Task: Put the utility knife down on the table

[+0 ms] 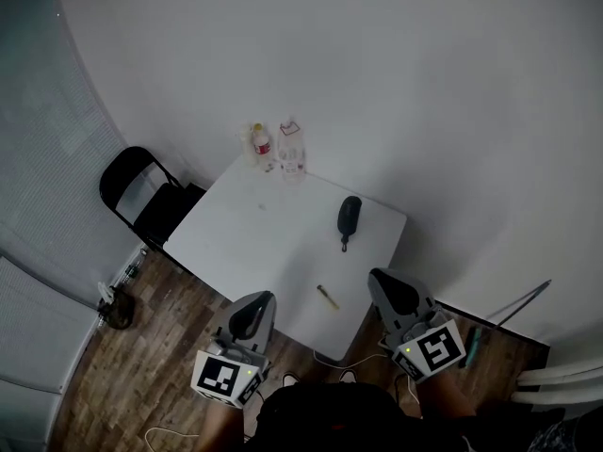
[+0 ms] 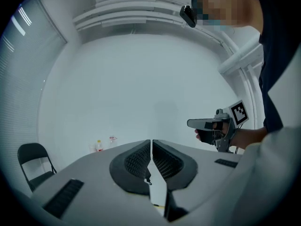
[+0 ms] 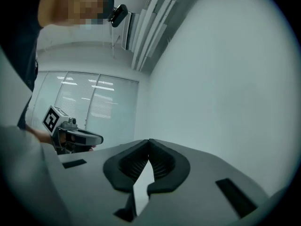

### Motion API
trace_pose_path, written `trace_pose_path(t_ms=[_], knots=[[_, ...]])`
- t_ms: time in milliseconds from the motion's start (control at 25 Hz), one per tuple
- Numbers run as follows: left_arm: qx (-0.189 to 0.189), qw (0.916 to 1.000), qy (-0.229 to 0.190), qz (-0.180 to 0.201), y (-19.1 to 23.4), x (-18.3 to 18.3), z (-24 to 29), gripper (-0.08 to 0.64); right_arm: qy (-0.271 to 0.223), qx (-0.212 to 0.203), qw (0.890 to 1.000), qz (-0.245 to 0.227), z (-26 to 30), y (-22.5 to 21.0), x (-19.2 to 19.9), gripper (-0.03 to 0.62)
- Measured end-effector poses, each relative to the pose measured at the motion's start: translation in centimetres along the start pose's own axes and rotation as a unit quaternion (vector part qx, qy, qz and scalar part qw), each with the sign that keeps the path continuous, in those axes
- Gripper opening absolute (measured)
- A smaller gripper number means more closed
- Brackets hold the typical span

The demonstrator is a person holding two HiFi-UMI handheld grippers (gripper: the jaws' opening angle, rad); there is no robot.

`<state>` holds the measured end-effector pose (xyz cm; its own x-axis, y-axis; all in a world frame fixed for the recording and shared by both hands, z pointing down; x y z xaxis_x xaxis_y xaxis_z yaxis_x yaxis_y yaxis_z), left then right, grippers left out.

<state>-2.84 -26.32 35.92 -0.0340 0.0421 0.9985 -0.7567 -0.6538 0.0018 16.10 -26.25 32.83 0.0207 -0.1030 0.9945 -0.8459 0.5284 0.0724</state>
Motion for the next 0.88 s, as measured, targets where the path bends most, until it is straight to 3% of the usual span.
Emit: trace_pose_path(t_ms=[240,480,880], knots=[[-0.002,0.9999,-0.008,0.009,-0.5,-0.8,-0.7,0.031,-0.012,-0.01,1.0,-0.005,-0.6,0.6,-1.1,0.021],[-0.003,1.0,0.001,0.006,-0.2,-0.1,-1.2,0.031,-0.021,-0.024,0.999,0.022,-0.6,1.4,-1.7,0.021],[0.002,1.0,-0.002,-0.004,-0.3,-0.5,-1.9,0.031,0.004,-0.064,0.997,0.043,-0.1,2.9,-1.4,0.023]])
Point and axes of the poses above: the fingertips, and each gripper's own axes: z forward along the fingers, y to its left, x out of its underside, the point moved 2 cm from there along -z, backward along the fingers
